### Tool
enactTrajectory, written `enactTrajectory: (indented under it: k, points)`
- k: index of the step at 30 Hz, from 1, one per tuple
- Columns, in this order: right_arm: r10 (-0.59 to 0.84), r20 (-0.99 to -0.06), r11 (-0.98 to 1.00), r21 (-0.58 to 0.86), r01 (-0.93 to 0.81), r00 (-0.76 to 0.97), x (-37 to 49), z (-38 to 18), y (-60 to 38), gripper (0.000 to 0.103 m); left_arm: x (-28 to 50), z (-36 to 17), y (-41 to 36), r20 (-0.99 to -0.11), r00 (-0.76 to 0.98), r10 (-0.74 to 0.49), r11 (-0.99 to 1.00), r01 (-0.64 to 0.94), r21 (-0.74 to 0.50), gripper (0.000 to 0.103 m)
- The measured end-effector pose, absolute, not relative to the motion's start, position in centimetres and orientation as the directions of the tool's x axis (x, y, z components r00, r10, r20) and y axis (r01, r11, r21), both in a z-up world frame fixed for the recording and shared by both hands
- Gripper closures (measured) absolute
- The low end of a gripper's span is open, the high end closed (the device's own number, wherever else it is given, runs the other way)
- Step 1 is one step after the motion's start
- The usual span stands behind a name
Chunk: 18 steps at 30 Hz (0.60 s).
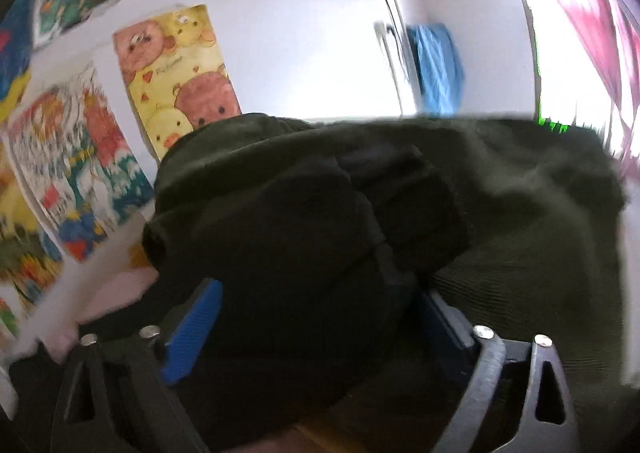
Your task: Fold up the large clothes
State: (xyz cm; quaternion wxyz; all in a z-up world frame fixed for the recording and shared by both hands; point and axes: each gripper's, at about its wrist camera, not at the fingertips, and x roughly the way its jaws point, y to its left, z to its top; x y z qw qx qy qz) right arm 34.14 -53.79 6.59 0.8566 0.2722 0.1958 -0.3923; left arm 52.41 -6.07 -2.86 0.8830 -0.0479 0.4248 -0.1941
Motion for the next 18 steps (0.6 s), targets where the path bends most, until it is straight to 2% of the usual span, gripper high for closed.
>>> enactTrajectory:
  k: [2, 5, 8, 12, 15, 18]
  points:
    - [-0.559, -0.511, 0.567, 0.34, 0.751, 0.653, 34.5, 7.0, -53.6, 0.07, 52.1, -2.1, -5.6, -0.72, 0.571, -0.393, 0.917, 0.304, -0.259, 0.001]
    - [-0.562, -0.45, 0.616, 0.332, 0.714, 0.694, 35.4, 7.7, -51.7, 0.09, 51.7, -1.2, -4.4, -0.707, 0.584, -0.399, 0.915, 0.303, -0.266, 0.001]
    - [-0.558, -0.356, 0.708, 0.267, 0.654, 0.75, 35.8, 9.5, -48.0, 0.093, 51.4, -0.4, -3.1, -0.705, 0.587, -0.398, 0.917, 0.286, -0.279, 0.002]
    - [-0.441, -0.21, 0.884, 0.066, 0.462, 0.873, 37.9, 12.7, -39.8, 0.093, 50.6, 1.1, -1.0, -0.679, 0.627, -0.382, 0.924, 0.246, -0.293, 0.003]
    - [-0.302, -0.172, 0.952, -0.097, 0.289, 0.938, 39.5, 13.6, -33.2, 0.093, 50.2, 2.4, 0.5, -0.667, 0.644, -0.375, 0.926, 0.226, -0.303, 0.003]
    - [-0.152, -0.207, 0.97, -0.219, 0.106, 0.966, 41.1, 13.0, -27.2, 0.093, 49.7, 3.3, 2.3, -0.648, 0.665, -0.371, 0.923, 0.19, -0.333, 0.003]
